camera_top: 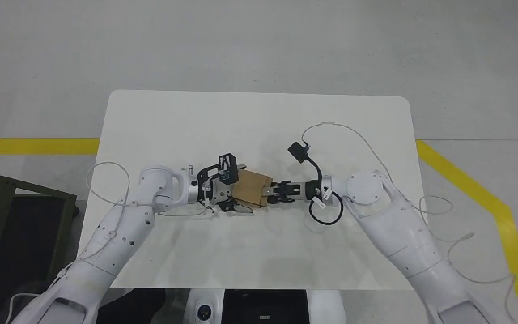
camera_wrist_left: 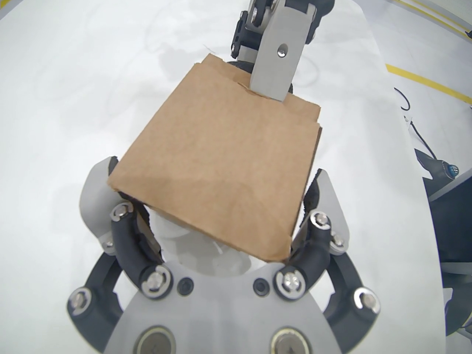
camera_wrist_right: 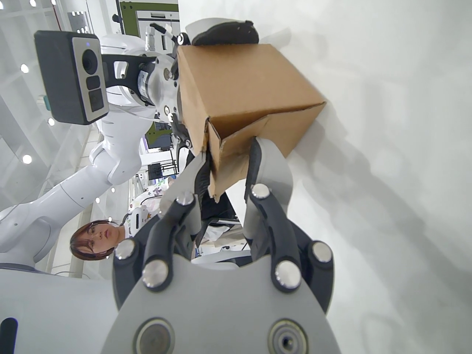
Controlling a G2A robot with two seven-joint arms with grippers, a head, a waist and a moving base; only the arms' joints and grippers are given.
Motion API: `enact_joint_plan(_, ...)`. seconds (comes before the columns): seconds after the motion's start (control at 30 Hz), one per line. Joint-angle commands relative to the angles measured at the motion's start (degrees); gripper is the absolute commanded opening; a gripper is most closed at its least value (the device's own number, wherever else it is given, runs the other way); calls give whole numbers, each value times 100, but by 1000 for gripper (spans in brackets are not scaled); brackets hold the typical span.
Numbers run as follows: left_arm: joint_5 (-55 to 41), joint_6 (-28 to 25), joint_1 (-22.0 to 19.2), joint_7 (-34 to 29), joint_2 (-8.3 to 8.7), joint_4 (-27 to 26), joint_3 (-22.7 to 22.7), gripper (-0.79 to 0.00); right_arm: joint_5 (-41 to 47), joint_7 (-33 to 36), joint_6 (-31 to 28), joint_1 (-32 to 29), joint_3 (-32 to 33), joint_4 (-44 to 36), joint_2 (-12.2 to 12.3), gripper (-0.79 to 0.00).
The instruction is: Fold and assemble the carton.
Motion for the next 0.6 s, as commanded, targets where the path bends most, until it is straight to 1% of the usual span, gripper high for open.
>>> enact_joint_plan(0.0,-9,0,6,-10,2,-11,6,0,30,-11,-32,-4,4,19,-4,-508)
enact_joint_plan(0.3,-83,0,-45,-64,-3,4,68,0,98,13,-144,-130,207,-41,46,-480)
enact_joint_plan(0.57,-111,0,-80,-101,-4,45,81,0,55,22,-86,-387,480,-268,139,-505)
